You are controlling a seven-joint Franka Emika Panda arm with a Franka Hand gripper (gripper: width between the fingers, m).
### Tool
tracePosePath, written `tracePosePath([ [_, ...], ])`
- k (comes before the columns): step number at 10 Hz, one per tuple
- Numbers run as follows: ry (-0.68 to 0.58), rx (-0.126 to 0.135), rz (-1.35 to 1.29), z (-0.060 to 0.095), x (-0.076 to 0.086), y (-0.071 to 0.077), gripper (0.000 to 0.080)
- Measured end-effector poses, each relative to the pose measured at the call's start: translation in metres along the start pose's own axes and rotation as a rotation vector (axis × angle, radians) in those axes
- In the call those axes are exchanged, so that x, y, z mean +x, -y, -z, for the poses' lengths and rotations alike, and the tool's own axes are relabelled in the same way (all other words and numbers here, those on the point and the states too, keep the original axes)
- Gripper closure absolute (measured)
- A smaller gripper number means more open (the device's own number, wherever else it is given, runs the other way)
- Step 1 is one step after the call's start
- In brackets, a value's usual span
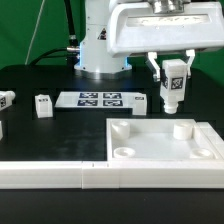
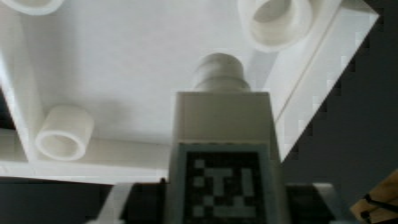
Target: Assemble one leg
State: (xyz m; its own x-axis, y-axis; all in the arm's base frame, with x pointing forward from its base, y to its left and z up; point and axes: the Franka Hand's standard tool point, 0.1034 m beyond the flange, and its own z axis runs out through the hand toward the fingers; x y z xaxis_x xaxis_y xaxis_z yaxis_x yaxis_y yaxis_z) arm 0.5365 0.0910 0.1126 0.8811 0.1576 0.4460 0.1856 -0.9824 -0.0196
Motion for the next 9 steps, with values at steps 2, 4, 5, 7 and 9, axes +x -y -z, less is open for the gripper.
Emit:
tracePosePath([
  [2,-0.004,0.007,0.006,-0.001,0.008,0.005,0.0508],
  [4,-0.016,0.023,0.007,-0.011,0.035,0.011,0.0508],
  [5,-0.020,0.030,0.002,-0.019,0.046,0.012,0.0508],
  [7,-0.029,0.033,-0.004,-0.030,0.058,0.011,0.0508],
  [9,-0.028,0.034,-0.010,-0.044,0.062,0.007,0.0508],
])
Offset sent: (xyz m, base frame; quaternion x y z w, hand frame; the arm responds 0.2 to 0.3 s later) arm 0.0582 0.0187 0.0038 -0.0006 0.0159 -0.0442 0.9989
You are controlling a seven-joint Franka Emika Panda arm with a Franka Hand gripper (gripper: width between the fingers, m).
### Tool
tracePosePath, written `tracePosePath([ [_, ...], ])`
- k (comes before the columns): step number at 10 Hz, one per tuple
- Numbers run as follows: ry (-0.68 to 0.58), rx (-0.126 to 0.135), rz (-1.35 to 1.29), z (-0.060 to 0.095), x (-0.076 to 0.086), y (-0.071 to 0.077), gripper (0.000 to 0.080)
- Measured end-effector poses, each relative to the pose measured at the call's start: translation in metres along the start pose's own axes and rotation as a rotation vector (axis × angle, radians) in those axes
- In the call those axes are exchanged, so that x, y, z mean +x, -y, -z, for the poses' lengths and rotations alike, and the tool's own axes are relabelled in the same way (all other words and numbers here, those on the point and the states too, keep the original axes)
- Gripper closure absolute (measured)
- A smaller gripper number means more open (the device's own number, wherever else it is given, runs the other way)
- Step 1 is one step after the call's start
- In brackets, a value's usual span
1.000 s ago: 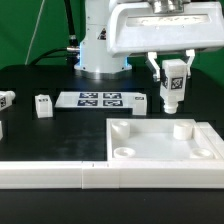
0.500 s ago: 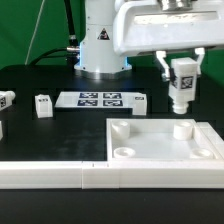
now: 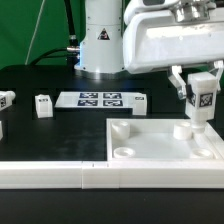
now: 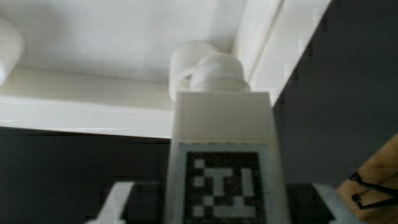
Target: Assemble one leg
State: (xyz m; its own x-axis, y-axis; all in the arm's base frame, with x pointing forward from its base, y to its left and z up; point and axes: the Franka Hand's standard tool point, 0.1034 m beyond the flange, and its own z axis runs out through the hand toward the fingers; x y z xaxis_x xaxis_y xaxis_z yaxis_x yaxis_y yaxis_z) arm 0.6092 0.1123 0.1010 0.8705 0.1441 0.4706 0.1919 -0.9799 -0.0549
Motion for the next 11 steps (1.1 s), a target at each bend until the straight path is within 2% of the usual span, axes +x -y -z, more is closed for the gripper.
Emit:
tracePosePath([
  [2,0.011,0.002,-0.001,-0.007,-0.006,0.001,0.0508],
  [7,0.015,0.001,0.002,-0.009,-0.007,-0.003,0.0508],
  [9,0.031,0.006,0.000,-0.022,-0.001,-0.010,0.0508],
  [11,0.038,0.008,-0.001,-0.024,-0.002,-0.009,0.0508],
])
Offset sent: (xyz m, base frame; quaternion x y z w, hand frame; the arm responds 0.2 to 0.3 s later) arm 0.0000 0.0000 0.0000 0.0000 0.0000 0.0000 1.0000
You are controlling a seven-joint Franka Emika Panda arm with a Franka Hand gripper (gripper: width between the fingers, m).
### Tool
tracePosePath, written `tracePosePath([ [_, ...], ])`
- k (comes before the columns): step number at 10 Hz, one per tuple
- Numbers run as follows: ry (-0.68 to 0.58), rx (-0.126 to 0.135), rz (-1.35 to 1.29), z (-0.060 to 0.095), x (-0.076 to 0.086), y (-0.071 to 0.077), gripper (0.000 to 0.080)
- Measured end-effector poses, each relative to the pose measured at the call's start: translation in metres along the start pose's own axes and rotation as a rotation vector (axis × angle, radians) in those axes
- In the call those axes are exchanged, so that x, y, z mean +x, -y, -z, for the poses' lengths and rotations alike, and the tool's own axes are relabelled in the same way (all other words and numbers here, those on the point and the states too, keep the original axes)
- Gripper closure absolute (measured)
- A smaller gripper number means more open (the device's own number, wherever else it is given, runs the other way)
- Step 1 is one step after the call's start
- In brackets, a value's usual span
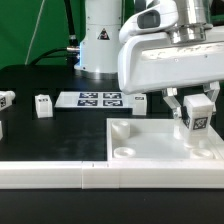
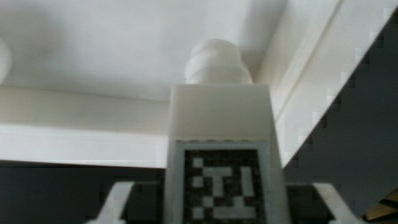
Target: Assemble one leg
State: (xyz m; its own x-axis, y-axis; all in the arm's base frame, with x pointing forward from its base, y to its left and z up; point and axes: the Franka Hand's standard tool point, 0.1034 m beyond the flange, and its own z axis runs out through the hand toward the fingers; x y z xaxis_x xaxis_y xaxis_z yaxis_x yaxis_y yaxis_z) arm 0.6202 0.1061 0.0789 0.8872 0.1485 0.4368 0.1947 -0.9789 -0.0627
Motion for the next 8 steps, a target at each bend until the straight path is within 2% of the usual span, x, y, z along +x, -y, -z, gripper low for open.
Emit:
tracePosePath([
  [3,-0.001,0.005,-0.007,0.001,0.000,0.007,0.0508],
  [6,-0.019,0.007,-0.004,0.010,0.010,0.013,0.0508],
  [8,-0.021,0.005,-0.002,0.010,0.012,0.010,0.0508],
])
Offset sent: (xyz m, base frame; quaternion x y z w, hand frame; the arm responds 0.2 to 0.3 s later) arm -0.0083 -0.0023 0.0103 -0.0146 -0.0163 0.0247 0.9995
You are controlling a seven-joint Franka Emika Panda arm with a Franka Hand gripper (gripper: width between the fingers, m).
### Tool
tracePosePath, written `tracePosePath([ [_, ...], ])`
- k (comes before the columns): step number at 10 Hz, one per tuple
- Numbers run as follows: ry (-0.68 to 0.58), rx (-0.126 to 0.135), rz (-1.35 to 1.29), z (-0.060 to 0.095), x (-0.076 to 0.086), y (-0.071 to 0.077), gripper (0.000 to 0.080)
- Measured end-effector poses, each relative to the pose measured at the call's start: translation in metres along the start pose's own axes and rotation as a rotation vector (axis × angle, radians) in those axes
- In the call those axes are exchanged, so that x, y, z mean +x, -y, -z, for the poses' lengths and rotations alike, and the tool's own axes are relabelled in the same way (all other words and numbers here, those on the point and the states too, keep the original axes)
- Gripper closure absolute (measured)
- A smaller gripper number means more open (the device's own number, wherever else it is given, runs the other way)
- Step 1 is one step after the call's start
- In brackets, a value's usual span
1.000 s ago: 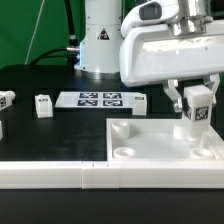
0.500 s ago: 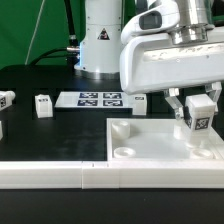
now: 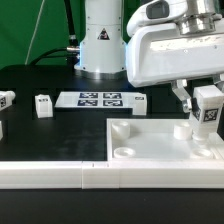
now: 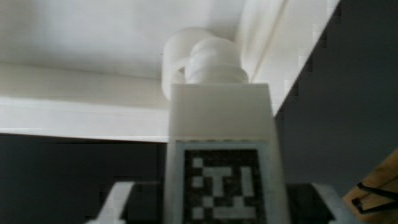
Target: Assemble one leg
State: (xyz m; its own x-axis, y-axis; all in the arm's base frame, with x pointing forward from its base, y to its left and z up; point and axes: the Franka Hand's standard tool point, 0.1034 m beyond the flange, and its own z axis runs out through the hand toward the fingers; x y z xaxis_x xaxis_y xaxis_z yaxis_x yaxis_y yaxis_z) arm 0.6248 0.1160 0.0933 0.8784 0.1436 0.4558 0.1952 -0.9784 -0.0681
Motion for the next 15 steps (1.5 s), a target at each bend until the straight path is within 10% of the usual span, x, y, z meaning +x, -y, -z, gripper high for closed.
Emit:
tracePosePath([
  [15,-0.123,-0.039,0.009,-0.024,-0.009,-0.001,0.0508],
])
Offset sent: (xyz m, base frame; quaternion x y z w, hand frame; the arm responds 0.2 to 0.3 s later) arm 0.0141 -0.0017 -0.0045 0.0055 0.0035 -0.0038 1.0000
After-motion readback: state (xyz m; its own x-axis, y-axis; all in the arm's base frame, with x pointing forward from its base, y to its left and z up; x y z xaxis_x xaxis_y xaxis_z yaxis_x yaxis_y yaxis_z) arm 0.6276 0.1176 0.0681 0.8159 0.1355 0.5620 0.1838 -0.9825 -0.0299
